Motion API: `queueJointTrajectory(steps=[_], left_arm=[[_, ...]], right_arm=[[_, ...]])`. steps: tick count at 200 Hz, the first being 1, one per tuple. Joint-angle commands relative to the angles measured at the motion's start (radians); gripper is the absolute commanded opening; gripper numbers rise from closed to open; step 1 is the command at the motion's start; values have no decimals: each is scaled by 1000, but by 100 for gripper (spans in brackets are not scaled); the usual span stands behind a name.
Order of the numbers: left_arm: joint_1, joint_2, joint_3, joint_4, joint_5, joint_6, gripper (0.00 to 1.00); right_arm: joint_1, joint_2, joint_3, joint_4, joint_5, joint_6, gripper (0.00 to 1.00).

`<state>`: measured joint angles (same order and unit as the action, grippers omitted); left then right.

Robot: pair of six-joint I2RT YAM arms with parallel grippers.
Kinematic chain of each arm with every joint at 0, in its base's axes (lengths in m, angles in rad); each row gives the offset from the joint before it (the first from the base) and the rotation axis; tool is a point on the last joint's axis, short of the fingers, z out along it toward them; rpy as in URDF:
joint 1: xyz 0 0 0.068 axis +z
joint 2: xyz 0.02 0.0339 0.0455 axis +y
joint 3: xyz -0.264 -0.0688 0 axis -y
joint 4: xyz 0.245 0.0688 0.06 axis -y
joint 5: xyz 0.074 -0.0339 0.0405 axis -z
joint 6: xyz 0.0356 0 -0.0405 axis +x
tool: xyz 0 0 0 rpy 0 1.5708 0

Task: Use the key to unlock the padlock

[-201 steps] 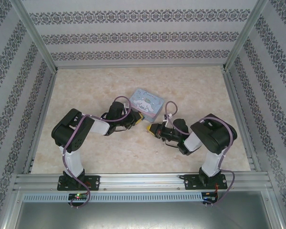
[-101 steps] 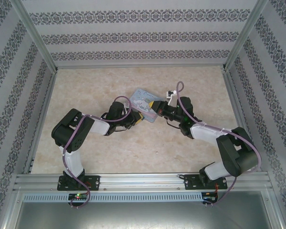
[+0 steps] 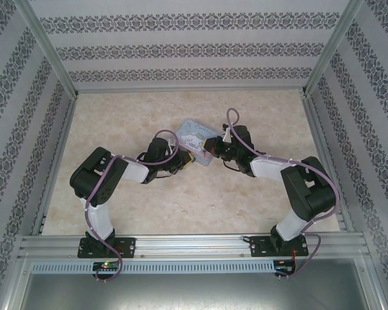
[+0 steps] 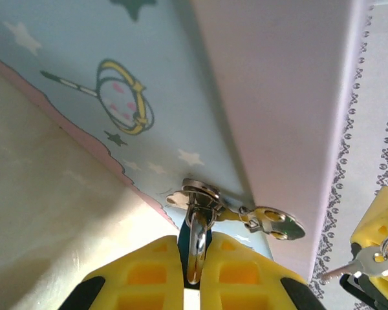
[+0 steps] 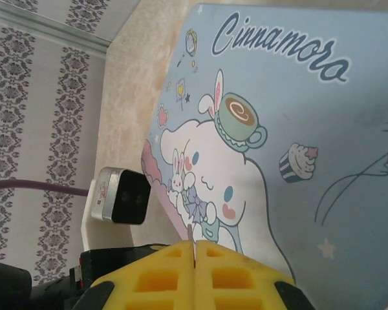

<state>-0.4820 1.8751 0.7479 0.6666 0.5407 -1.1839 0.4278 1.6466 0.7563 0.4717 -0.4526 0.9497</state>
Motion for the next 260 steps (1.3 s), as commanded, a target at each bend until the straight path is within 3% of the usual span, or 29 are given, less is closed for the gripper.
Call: queueJointTrajectory(steps=[1,26,60,150,213,260], left_arm=[[11,26,-10,59,-30,23,0],[12,45,-12,91,-35,15,0],[13,59,-10,109,-46,13,11],[11,95,-26,210,-90,-1,28],[6,139,-52,388,-137,-14,30],[3,123,-44,382,-142,43,29]], right_arm=[[-1,29,12,8,5,13,0],[-1,43,9,13,4,17,0],[-1,62,6,24,5,24,0],[-1,91,10,32,3,32,0],[-1,101,14,38,-1,38,0],[-1,110,14,45,-5,44,0]])
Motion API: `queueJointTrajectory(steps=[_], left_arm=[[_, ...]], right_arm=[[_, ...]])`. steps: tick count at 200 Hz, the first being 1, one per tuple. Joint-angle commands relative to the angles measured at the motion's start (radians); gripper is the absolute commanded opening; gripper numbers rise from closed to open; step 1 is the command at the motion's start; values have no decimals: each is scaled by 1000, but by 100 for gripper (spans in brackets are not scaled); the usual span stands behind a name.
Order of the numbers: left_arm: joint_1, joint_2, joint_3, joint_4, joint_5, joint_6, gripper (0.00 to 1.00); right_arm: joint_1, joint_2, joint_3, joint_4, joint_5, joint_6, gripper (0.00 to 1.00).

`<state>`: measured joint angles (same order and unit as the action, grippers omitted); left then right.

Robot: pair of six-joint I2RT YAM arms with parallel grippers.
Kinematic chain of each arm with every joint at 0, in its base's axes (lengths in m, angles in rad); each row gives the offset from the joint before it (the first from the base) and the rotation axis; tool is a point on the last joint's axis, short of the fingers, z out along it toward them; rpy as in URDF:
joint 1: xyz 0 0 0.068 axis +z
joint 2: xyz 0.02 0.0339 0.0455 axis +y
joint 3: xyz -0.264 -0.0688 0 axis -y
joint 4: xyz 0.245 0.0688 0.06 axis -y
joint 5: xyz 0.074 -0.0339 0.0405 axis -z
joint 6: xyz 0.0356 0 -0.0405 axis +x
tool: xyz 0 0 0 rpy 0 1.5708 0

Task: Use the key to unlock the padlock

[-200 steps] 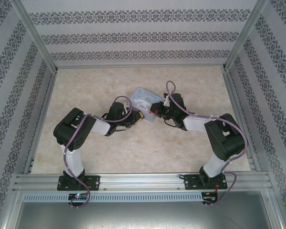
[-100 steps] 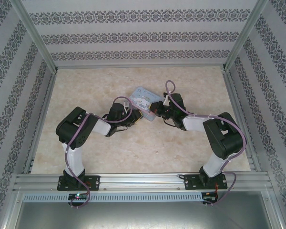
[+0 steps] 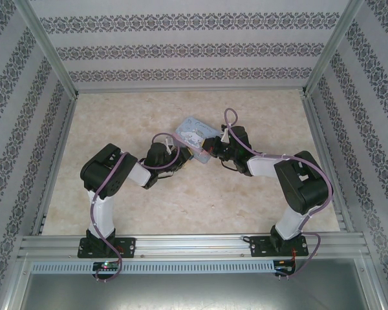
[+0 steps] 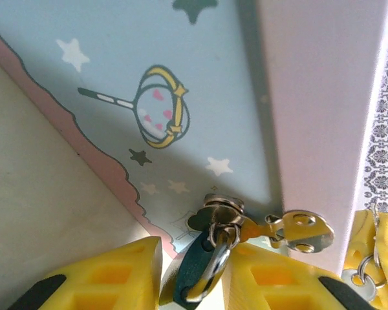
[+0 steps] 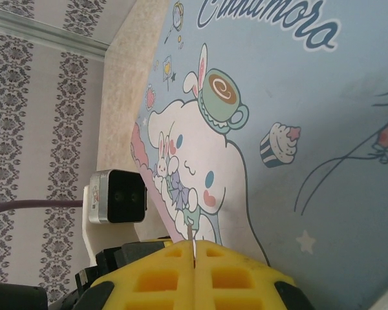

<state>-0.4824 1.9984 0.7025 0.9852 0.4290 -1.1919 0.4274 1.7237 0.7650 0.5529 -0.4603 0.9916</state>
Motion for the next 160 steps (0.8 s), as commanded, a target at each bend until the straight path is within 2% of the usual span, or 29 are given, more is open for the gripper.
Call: queueJointTrajectory(steps=[1,53,95,127,160], left_arm=[[4,-1,2,64,-31,52,29],[-10,-1,12,34,-27,117,29],[-18,8,14,68,-33,123,22],[-29,1,29,48,-30,133,30],[-30,8,31,37,-48,129,29]], right_arm=[[-1,33,5,-36,2,2,0],[-1,46,8,-28,-2,6,0],[0,45,7,-27,-4,6,0],[-1,45,5,-27,-4,9,0],[-1,43,4,-27,-2,10,0]])
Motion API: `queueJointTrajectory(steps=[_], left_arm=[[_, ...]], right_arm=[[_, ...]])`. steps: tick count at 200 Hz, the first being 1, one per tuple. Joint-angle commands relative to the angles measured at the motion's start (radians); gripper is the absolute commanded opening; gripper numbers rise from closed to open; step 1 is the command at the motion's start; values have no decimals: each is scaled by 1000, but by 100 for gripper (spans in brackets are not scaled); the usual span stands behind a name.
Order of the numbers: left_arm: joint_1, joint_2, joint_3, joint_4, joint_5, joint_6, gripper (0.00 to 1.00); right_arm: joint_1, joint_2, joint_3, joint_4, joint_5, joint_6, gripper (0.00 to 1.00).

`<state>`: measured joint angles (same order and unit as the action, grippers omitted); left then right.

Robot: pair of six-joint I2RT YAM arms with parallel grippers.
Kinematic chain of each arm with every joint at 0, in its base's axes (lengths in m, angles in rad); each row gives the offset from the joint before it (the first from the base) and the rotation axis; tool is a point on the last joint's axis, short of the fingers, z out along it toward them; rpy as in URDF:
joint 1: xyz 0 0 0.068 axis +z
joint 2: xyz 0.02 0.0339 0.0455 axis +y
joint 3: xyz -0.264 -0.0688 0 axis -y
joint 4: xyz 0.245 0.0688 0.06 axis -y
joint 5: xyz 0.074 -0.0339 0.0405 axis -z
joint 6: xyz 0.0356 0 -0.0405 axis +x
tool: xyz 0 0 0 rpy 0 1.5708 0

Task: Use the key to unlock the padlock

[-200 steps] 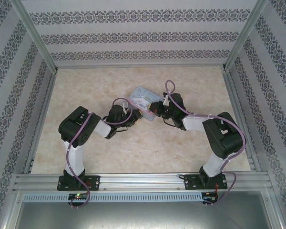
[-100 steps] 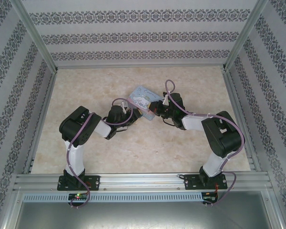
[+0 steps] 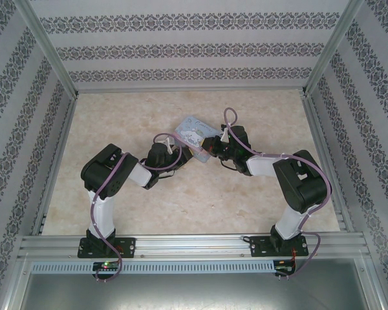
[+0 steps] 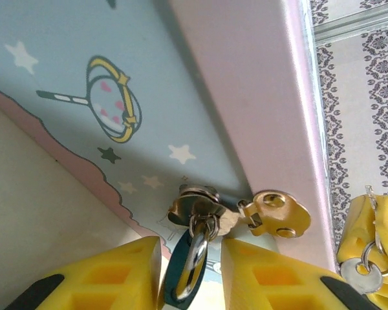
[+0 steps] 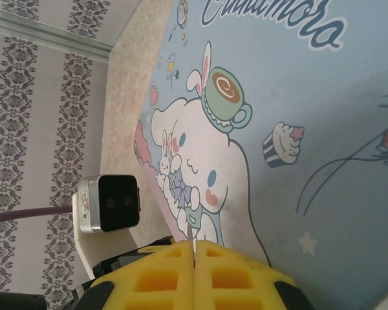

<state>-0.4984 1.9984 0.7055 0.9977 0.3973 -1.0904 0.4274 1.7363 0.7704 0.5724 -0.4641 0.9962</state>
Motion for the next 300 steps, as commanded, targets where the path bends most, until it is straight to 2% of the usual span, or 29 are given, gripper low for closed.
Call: queueJointTrajectory(steps=[1,79,116,170,210,261,300], left_arm=[[-14,8,28,24,-18,27,29],[-14,15,32,14,-33,14,11],[-15,2,29,4,-20,-9,0],[-13,-67,19,-93,8,-62,0],[-10,-125,-10,-142,32,-92,0],[-4,-168,-9,-152,128,-116,0],[0,-157,0,-89,178,-177,0]], right_arm=[[0,31,-2,-47,1,5,0],[-2,24,-4,-46,-2,5,0],[-3,-34,-13,-57,-21,-2,0],[16,-239,-150,-72,-102,-34,0],[58,-335,-258,-40,-169,-48,0],[80,-404,-363,-7,-157,-40,0],[83,-360,-396,78,-113,40,0]])
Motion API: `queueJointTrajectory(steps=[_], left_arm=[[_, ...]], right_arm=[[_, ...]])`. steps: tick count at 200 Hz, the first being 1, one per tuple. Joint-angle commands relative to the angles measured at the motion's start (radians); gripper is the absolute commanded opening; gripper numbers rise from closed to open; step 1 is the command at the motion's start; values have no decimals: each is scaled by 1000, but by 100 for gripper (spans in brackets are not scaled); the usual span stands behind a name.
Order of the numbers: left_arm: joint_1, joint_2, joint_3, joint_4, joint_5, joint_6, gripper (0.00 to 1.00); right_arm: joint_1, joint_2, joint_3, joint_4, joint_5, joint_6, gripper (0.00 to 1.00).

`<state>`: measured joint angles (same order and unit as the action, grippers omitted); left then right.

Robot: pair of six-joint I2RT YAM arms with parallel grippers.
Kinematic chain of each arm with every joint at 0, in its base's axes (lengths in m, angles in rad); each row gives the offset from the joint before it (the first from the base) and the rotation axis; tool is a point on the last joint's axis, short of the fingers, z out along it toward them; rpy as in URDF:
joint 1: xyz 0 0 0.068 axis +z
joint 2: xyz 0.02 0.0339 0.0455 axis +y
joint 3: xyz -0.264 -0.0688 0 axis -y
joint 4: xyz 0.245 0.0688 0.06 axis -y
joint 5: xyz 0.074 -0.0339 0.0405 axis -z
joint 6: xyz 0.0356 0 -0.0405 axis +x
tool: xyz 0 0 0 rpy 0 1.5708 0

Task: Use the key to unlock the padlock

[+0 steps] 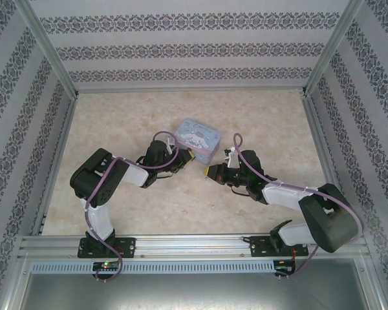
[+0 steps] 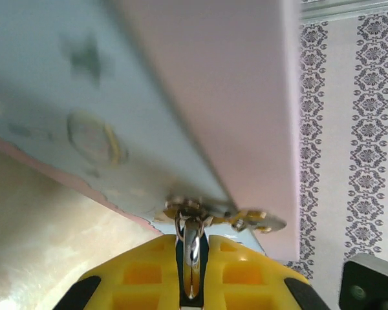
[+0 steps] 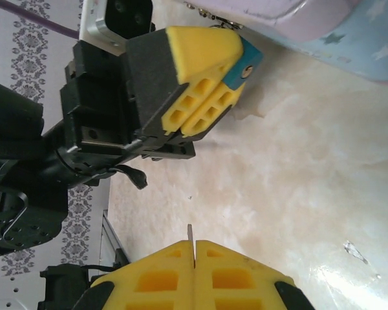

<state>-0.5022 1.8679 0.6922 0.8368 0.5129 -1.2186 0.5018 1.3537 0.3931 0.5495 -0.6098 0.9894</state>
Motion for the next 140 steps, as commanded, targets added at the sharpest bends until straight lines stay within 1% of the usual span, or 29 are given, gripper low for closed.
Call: queueJointTrajectory(steps=[1,25,72,122,140], left_arm=[[4,-26,14,72,63,-50,0],[4,-20,15,109,79,-85,0],[4,-12,18,161,95,-139,0],[5,25,4,253,82,-218,0],[2,35,4,269,82,-228,0]], right_arm=[[9,24,-19,103,33,48,0],[17,61,-17,161,48,86,0],[17,110,-8,192,75,123,0],[7,188,-9,319,105,195,0],[4,220,-6,369,108,222,0]])
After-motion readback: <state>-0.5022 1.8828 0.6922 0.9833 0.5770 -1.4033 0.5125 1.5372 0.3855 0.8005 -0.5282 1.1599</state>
